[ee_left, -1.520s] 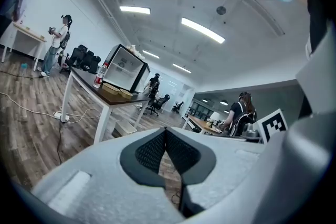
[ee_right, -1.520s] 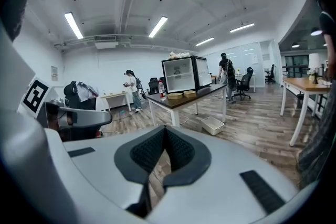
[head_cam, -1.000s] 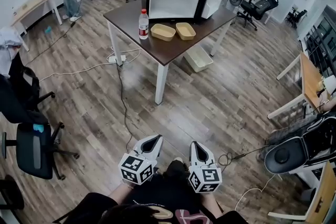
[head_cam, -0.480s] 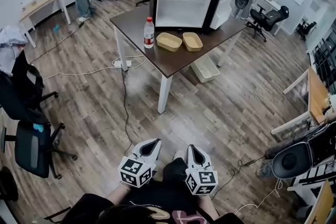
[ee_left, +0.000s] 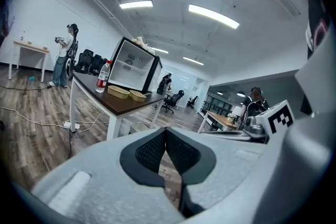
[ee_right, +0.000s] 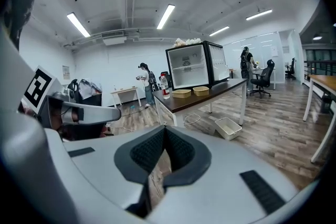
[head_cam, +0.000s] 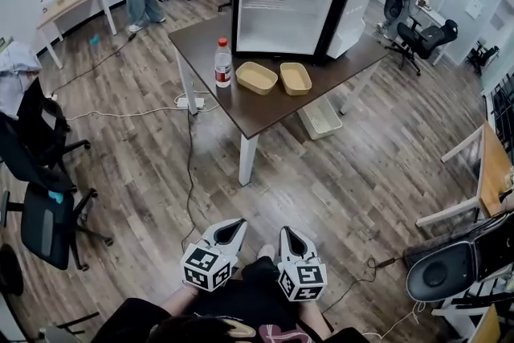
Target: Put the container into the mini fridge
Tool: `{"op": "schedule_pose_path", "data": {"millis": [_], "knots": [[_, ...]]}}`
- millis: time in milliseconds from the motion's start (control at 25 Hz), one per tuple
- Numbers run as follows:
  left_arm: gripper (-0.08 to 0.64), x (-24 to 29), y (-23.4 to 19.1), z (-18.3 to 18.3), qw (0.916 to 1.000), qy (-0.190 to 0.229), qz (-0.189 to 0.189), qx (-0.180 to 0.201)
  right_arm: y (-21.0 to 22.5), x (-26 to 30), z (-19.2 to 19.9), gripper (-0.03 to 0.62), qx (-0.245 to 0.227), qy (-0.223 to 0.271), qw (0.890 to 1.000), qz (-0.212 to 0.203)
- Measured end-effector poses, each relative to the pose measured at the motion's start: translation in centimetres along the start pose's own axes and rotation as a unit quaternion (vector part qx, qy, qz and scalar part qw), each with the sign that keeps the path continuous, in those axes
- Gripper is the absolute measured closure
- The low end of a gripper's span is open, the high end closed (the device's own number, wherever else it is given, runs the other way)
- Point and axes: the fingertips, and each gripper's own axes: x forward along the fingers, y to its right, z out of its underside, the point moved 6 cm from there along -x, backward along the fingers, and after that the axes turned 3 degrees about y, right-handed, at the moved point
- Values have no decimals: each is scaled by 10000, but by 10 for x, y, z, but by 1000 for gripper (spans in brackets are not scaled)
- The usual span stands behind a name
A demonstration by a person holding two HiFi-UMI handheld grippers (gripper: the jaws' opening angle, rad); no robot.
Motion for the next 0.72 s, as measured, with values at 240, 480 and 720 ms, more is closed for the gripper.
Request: {"op": "schedule_pose_path", "data": {"millis": [240, 480, 720], "knots": [[552, 44, 5, -10, 9995, 88, -313, -50, 49, 26, -19, 586, -119, -16, 9996, -271], [552, 93, 19, -20, 9983, 274, -513, -99, 100, 43, -40, 586, -337, 9, 9982, -494], [552, 123, 39, -16, 9981, 292, -529, -102, 139, 46, -41, 586, -274, -50, 9983, -510]]}}
